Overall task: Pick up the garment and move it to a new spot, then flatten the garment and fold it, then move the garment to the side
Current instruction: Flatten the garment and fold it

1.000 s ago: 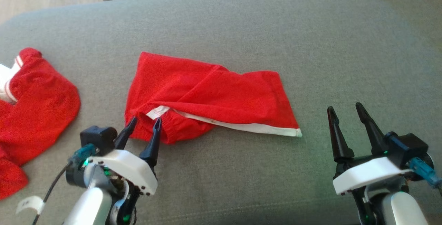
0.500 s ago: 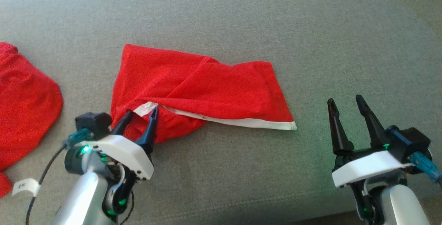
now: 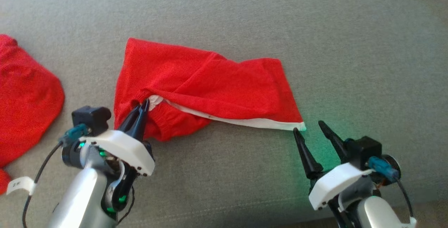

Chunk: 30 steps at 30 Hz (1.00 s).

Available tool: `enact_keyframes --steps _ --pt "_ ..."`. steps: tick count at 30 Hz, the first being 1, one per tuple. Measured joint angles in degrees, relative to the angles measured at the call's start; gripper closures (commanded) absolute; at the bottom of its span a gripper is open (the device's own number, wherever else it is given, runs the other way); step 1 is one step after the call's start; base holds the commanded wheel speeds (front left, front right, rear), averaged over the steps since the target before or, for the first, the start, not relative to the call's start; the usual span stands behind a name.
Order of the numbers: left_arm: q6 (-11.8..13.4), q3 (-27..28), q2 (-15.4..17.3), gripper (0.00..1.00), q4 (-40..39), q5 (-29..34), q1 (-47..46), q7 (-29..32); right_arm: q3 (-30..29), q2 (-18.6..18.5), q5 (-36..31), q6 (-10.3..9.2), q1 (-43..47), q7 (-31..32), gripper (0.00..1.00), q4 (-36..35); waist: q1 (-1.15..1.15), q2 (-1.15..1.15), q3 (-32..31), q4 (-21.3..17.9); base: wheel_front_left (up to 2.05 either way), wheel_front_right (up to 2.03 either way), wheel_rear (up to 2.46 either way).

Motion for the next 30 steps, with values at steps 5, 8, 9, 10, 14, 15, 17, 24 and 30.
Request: enact_keyframes --steps 5,8,9,10,14,15,17,24,30 --pt "-0.1 -1.2 -0.2 1.00 -0.9 0.2 -1.3 -0.5 -0.5 0.0 -1.9 0.00 -0.4 0.5 0.00 3.7 0.00 0.00 1.4 1.4 0.00 0.00 0.00" --pt "-0.1 -1.3 -0.2 1.00 -0.9 0.3 -1.5 -0.8 -0.6 0.0 -2.2 0.00 -0.9 1.0 0.00 5.5 0.00 0.00 1.9 2.0 0.00 0.00 0.00" --pt "-0.1 -1.3 -0.3 1.00 -0.9 0.4 -1.5 -1.0 -0.7 0.0 -2.2 0.00 -1.5 1.0 0.00 6.5 0.00 0.00 2.2 2.2 0.00 0.00 0.00" --pt "-0.2 -1.3 -0.3 1.00 -0.9 0.5 -1.6 -1.0 -0.8 0.0 -2.3 0.00 -2.1 0.9 0.00 7.1 0.00 0.00 2.4 2.5 0.00 0.00 0.00" --pt "-0.5 -1.4 -0.8 1.00 -0.8 0.5 -2.6 -2.0 -1.0 0.0 -3.7 0.00 -5.9 -0.2 0.69 9.5 0.00 0.00 3.5 3.3 0.00 0.00 0.00" --pt "-0.5 -1.4 -0.9 1.00 -0.8 0.5 -2.7 -2.0 -1.1 0.0 -4.1 0.00 -6.3 -0.7 1.00 9.6 0.00 0.00 3.7 3.3 0.00 0.00 0.00" --pt "-0.5 -1.5 -1.1 1.00 -0.7 0.5 -2.7 -2.1 -1.2 0.0 -4.6 0.00 -6.5 -0.7 1.00 9.7 0.00 0.00 3.8 3.4 0.00 0.00 0.00" --pt "-0.6 -1.5 -0.7 1.00 -1.7 0.5 -2.7 -3.0 -3.7 0.0 -4.6 0.00 -6.1 -1.8 1.00 5.9 0.00 0.00 2.8 3.0 0.00 0.00 0.00" --pt "-1.6 -1.4 2.6 1.00 -8.3 0.6 -2.7 -0.6 -8.4 0.0 -5.5 0.00 -6.5 -0.6 1.00 -1.3 0.00 0.00 0.5 2.1 0.00 0.00 0.00"
